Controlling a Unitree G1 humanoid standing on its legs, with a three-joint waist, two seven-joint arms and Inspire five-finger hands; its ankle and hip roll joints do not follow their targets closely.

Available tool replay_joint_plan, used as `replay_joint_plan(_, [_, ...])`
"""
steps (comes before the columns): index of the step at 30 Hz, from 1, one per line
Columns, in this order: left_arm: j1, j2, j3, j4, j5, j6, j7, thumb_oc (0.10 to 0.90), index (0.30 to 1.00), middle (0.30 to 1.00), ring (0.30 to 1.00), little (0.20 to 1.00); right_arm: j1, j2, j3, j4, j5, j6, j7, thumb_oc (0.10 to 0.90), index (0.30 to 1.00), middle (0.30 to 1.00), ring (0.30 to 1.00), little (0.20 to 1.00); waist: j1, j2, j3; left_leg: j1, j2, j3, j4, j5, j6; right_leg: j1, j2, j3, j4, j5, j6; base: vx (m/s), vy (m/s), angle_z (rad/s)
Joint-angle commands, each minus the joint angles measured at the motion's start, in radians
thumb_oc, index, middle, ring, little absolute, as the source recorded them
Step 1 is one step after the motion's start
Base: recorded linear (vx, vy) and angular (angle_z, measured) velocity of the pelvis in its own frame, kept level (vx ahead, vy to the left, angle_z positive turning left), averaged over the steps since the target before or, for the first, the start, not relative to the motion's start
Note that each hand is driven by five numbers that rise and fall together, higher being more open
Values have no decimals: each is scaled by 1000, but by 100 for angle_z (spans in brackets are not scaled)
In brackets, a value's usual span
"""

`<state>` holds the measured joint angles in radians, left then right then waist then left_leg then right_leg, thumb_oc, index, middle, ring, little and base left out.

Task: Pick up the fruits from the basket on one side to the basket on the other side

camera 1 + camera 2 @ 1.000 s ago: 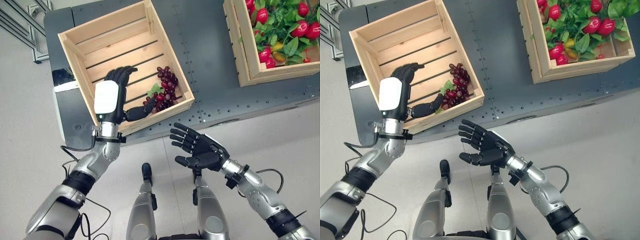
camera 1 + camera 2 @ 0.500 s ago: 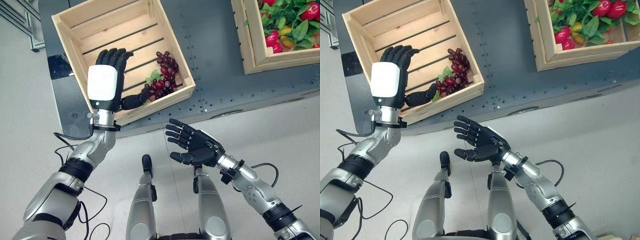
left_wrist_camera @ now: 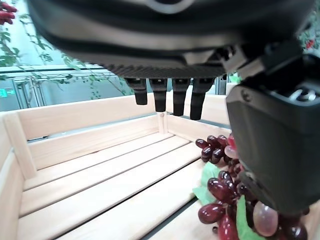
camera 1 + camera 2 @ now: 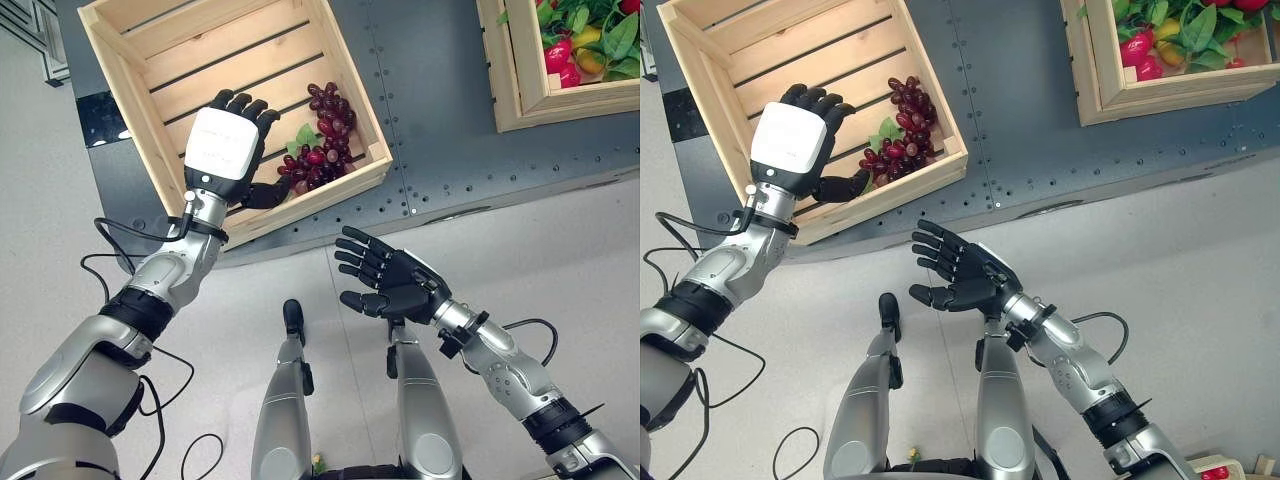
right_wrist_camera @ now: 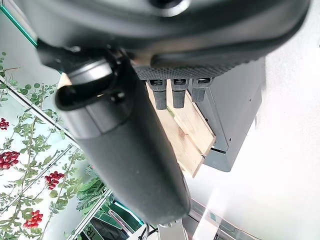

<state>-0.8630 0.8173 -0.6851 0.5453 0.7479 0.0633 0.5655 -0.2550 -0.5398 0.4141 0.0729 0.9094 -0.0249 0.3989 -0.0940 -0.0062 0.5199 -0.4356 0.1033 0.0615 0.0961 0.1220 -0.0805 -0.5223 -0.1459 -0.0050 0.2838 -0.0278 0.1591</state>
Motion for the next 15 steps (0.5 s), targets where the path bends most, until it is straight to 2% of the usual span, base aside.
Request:
replay_joint_plan(1, [-125, 53, 18, -19, 95, 11, -16, 800, 900, 900, 900, 900, -33, 25, -5, -148, 17, -34, 0, 800, 900, 900, 900, 900, -33, -40, 0, -62, -38, -7, 172, -82, 29, 56, 20, 4, -124, 116, -64, 0, 0, 0])
replay_joint_plan(7, [-160, 51, -22, -21, 155, 8, -85, 800, 900, 900, 900, 900, -46, 29, 6, -142, 19, -42, -28, 800, 900, 900, 900, 900, -37, -45, 0, -78, -36, 0, 192, -88, 31, 39, 20, 12, -116, 121, -62, 0, 0, 0])
replay_joint_plan(15, [-207, 31, -48, -16, 233, -16, -54, 800, 900, 900, 900, 900, -56, 46, 8, -140, 20, -45, -52, 800, 900, 900, 900, 900, -43, -54, 0, -89, -39, 8, 197, -93, 33, 23, 19, 21, -118, 130, -56, 3, -1, 0])
